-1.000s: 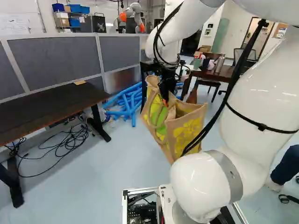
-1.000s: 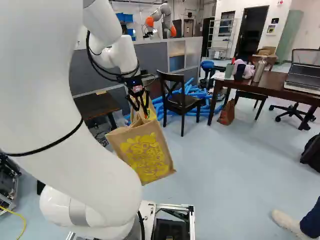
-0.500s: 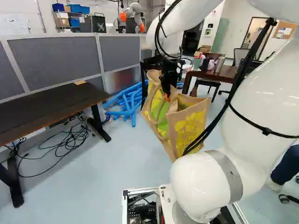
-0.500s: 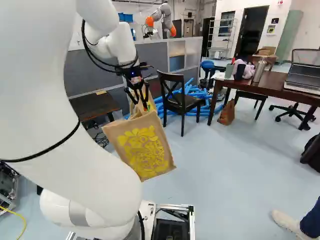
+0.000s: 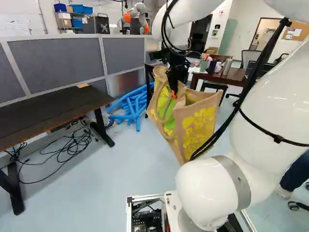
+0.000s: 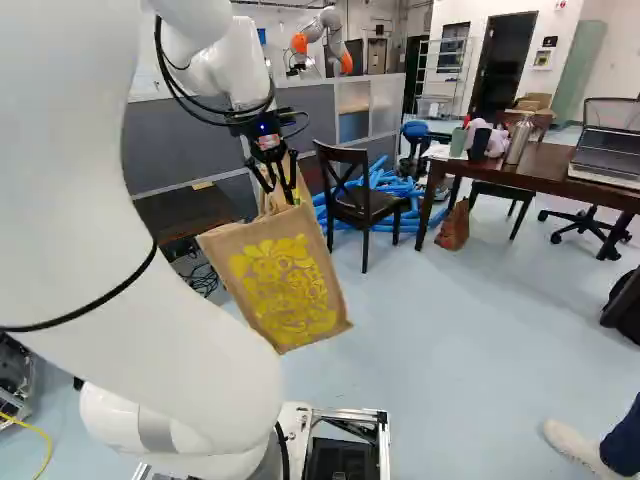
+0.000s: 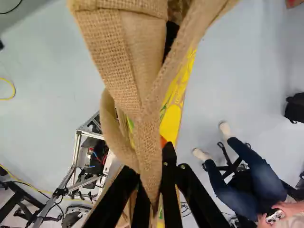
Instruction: Pick up the bag on the ground and place it on the table
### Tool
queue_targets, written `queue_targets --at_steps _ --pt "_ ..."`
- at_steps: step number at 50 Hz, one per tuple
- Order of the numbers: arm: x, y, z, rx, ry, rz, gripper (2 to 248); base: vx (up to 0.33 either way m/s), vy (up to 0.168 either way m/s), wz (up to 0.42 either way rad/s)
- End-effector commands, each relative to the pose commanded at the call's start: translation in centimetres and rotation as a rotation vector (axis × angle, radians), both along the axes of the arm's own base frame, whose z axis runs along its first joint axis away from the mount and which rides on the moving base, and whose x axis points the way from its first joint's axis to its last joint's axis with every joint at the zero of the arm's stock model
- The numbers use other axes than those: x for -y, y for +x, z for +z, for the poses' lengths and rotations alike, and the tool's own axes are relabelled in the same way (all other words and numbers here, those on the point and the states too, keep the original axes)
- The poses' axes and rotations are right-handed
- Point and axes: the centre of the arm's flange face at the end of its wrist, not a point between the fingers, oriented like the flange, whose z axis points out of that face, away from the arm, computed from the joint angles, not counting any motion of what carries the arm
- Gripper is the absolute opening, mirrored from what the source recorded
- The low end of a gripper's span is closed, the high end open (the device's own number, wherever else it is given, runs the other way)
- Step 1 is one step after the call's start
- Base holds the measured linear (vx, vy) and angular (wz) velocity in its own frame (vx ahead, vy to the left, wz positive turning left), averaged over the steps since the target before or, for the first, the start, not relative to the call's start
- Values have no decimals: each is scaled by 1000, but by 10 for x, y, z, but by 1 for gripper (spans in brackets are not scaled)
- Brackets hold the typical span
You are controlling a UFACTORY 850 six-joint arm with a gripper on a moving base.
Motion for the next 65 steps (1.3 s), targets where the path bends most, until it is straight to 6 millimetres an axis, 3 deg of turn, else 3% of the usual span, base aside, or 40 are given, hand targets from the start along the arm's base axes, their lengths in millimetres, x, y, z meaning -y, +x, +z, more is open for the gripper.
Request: queue_targets --at_steps 19,65 --pt "2 -2 27 9 -2 -9 24 0 0 0" --pt "2 -2 28 9 -2 -9 24 1 6 34"
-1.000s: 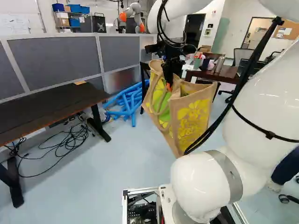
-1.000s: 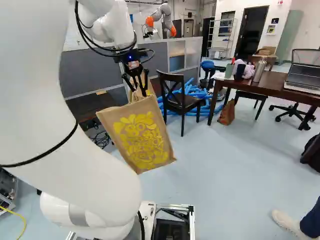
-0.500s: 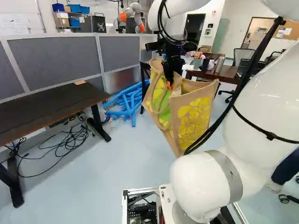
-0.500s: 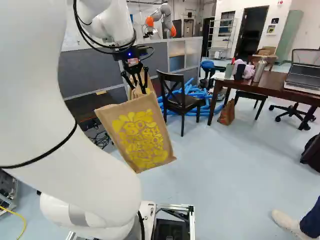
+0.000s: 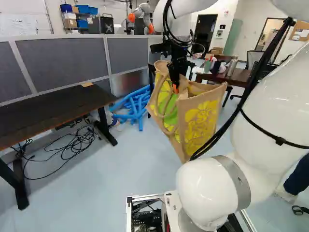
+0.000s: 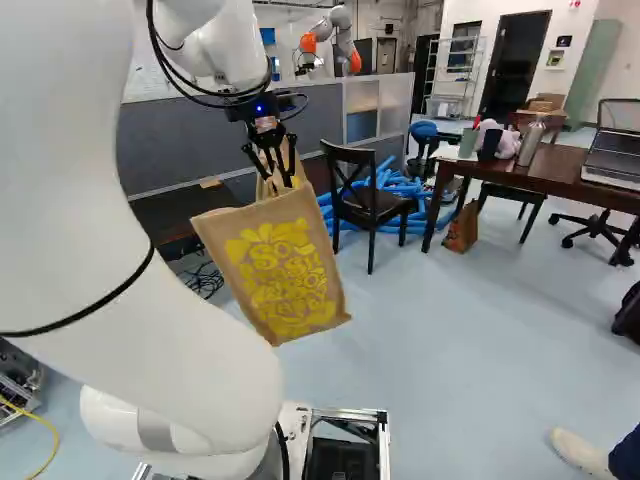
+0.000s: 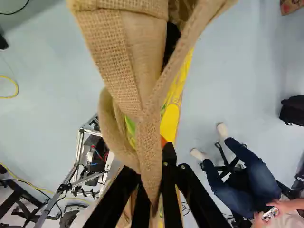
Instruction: Pick up the bag on the ground and place it on the table
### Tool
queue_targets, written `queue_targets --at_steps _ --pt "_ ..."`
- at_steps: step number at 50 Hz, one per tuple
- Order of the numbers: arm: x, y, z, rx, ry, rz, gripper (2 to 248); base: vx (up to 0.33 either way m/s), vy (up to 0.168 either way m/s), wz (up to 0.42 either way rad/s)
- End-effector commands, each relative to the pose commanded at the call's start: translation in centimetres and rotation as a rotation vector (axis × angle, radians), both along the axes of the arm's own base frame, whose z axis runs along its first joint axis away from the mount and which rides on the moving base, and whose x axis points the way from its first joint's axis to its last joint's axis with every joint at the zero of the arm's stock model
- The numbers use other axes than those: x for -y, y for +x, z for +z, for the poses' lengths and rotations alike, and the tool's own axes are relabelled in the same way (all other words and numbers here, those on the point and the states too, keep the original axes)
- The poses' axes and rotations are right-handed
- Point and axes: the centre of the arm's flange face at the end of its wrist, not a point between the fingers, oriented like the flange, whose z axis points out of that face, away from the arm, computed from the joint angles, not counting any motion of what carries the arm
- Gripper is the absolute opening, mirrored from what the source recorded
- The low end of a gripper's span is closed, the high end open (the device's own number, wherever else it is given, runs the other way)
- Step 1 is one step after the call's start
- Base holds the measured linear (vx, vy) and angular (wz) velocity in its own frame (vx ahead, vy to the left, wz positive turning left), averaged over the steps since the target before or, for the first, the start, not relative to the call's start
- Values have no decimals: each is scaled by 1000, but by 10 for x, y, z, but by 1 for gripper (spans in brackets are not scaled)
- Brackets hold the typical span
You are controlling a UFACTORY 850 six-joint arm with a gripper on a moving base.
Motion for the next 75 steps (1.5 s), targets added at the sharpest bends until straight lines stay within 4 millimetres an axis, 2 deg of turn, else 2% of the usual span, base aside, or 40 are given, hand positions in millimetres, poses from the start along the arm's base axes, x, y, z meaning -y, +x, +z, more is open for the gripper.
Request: queue_targets --at_steps 75 --pt "0 0 0 0 0 0 24 57 40 188"
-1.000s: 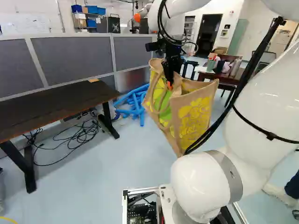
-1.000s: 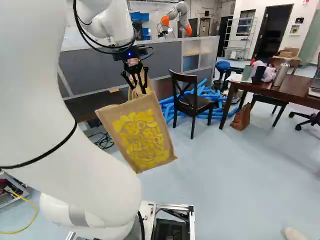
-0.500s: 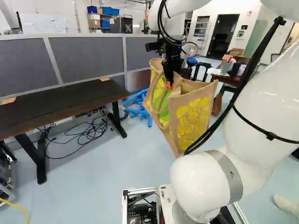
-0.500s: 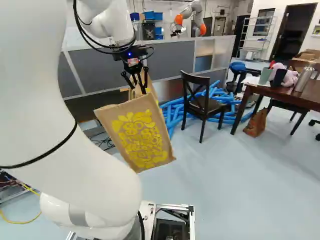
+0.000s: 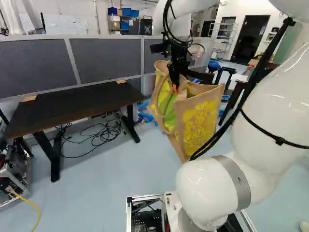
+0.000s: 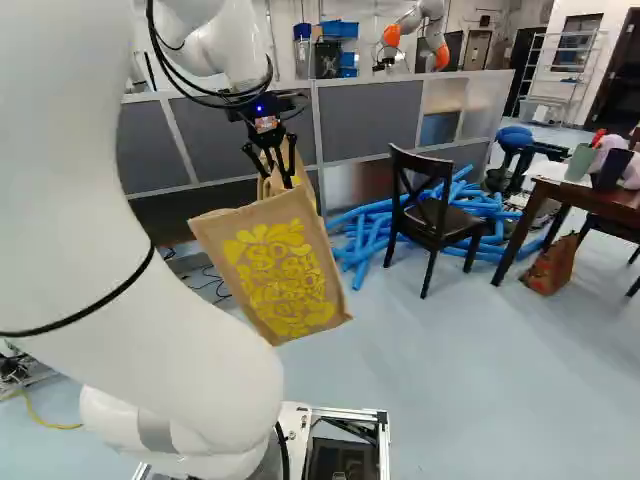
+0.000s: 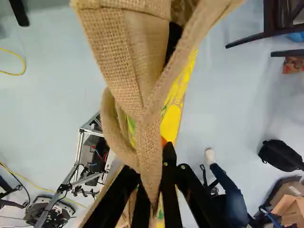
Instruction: Pick up the bag on the ground and place it on the table
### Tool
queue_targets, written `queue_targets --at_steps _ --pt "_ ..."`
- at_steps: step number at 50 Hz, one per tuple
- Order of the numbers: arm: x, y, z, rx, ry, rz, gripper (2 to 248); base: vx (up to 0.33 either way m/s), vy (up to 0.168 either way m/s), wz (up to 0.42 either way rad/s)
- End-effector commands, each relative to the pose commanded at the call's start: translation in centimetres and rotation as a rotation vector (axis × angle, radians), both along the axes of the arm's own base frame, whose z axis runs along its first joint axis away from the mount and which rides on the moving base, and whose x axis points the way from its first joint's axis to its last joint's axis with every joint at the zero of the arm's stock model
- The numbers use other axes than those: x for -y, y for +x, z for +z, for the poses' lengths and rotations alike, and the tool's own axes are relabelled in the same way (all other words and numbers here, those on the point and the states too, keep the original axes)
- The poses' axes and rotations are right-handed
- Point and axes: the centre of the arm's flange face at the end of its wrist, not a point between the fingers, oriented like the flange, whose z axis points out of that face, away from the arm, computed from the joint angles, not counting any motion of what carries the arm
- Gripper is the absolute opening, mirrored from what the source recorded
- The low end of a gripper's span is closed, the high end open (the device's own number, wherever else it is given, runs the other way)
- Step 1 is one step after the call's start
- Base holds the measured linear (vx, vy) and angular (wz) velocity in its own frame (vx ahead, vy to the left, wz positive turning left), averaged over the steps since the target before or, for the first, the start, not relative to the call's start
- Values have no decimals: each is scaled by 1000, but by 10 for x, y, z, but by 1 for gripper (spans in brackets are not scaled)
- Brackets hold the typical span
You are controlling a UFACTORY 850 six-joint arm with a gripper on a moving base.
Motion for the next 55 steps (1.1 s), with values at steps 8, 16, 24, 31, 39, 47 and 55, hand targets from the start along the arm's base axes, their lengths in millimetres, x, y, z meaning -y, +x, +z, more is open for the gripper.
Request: queue_targets --at_steps 8,16,24,31,39,47,55 --pt "0 0 0 0 0 0 24 91 55 252" --pt "0 0 0 0 0 0 24 96 56 260" --pt "0 0 0 0 0 0 24 99 60 266" --pt "0 0 0 0 0 0 24 111 61 276" --pt "0 0 0 0 0 0 24 117 61 275" --pt "0 0 0 0 0 0 24 119 61 272" --pt "0 0 0 0 0 0 24 118 59 266"
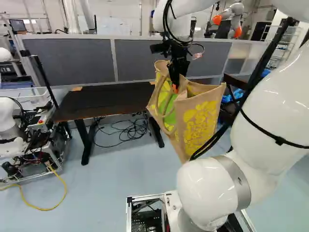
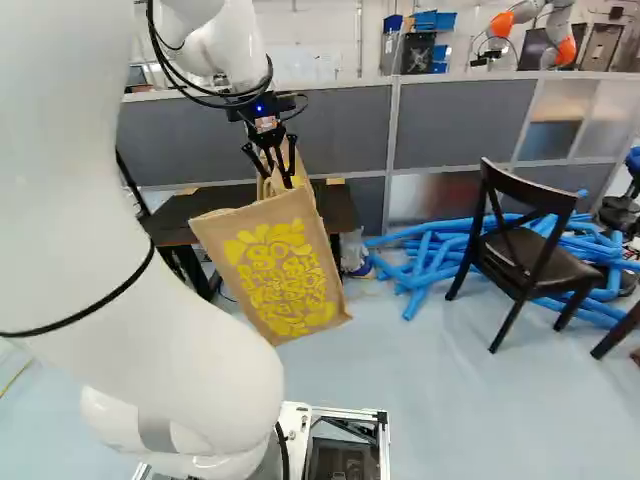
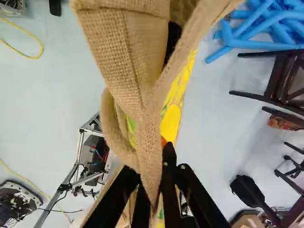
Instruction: Pick up the bag on the ground and place it on the table
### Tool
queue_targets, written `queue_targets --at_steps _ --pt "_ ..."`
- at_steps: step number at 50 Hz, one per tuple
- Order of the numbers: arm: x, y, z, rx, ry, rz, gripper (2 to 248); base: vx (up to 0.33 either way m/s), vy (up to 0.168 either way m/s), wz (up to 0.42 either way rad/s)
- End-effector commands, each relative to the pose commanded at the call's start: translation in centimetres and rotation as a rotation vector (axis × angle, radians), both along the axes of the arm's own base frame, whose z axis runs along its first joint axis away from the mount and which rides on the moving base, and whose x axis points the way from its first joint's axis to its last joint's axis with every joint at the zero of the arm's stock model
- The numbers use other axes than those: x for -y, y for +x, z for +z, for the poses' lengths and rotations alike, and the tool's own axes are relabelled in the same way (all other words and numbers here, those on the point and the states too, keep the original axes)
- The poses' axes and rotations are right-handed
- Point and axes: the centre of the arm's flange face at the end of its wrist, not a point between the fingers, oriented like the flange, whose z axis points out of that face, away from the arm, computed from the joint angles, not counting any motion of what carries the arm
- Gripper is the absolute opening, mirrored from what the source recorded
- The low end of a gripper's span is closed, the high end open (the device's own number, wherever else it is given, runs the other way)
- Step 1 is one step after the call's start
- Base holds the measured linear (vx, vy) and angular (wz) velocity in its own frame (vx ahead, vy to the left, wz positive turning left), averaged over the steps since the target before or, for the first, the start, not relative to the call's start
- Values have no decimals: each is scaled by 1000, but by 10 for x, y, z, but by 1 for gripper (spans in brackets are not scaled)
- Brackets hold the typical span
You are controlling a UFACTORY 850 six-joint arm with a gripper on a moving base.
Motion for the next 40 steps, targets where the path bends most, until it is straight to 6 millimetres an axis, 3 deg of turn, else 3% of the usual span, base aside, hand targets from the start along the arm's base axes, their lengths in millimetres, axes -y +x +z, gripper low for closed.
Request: queue_targets --at_steps 10,40 --pt "0 0 0 0 0 0 24 124 47 220" --pt "0 0 0 0 0 0 24 122 3 3"
